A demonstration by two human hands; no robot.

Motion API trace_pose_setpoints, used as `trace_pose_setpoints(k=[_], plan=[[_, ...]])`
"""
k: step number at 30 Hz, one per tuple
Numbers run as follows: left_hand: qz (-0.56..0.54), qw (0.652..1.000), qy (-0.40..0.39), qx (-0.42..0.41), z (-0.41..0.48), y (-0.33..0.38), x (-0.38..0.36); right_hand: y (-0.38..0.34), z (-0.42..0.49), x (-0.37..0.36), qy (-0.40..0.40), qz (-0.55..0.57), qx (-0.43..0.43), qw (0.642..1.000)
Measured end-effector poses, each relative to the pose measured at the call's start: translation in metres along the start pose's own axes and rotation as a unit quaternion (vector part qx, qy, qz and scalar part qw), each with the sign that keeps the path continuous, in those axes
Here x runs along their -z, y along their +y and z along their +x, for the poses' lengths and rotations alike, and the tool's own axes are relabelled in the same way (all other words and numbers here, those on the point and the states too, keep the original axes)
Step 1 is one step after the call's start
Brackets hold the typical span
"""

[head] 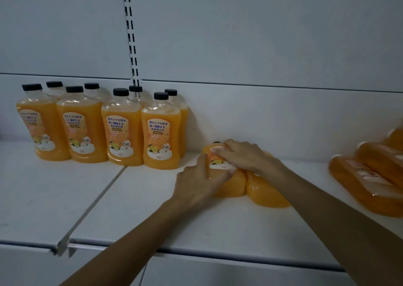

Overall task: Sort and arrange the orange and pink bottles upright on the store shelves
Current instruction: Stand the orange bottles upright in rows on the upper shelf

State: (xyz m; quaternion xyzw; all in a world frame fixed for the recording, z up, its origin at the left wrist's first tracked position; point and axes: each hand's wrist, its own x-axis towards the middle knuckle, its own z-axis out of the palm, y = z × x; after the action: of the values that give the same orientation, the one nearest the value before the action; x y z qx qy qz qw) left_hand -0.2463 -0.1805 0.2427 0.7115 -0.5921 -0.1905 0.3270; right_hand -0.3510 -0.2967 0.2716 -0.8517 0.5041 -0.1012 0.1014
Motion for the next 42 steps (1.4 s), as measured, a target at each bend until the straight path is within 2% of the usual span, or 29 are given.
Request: trace_pose_setpoints(k=[2,5,9,12,20,26,29,32,34,42], plan=[[-0.034,0.999,0.003,-0.007,0.0,-0.002,0.001,0.001,0.0,-0.002,0.013,0.019,0.009,1.0],[-0.105,0.992,0.036,-0.058,-0.003,-0.004,0.0,0.002,-0.004,-0.001,0.059,0.106,0.037,0.992],[-0.186,0.973,0.046,-0.128,-0.007,-0.007,0.001,0.0,-0.012,0.006,0.153,0.229,0.084,0.958],[-0.203,0.965,0.043,-0.157,-0.008,-0.011,0.006,-0.006,-0.019,0.012,0.183,0.273,0.106,0.939],[-0.125,0.973,0.003,-0.194,-0.008,-0.03,0.018,-0.02,-0.056,0.027,0.175,0.249,0.182,0.935],[-0.02,0.974,0.009,-0.224,-0.01,-0.039,0.022,-0.028,-0.063,0.024,0.195,0.234,0.212,0.929],[0.076,0.974,0.025,-0.214,-0.018,-0.046,0.031,-0.031,-0.056,0.021,0.205,0.231,0.205,0.929],[0.2,0.971,0.01,-0.134,-0.024,-0.049,0.037,-0.033,-0.043,0.02,0.225,0.184,0.178,0.94],[0.247,0.962,-0.002,-0.113,-0.026,-0.046,0.037,-0.036,-0.032,0.02,0.238,0.166,0.159,0.944],[0.265,0.957,-0.004,-0.119,-0.024,-0.046,0.037,-0.049,0.005,0.01,0.274,0.147,0.131,0.941]])
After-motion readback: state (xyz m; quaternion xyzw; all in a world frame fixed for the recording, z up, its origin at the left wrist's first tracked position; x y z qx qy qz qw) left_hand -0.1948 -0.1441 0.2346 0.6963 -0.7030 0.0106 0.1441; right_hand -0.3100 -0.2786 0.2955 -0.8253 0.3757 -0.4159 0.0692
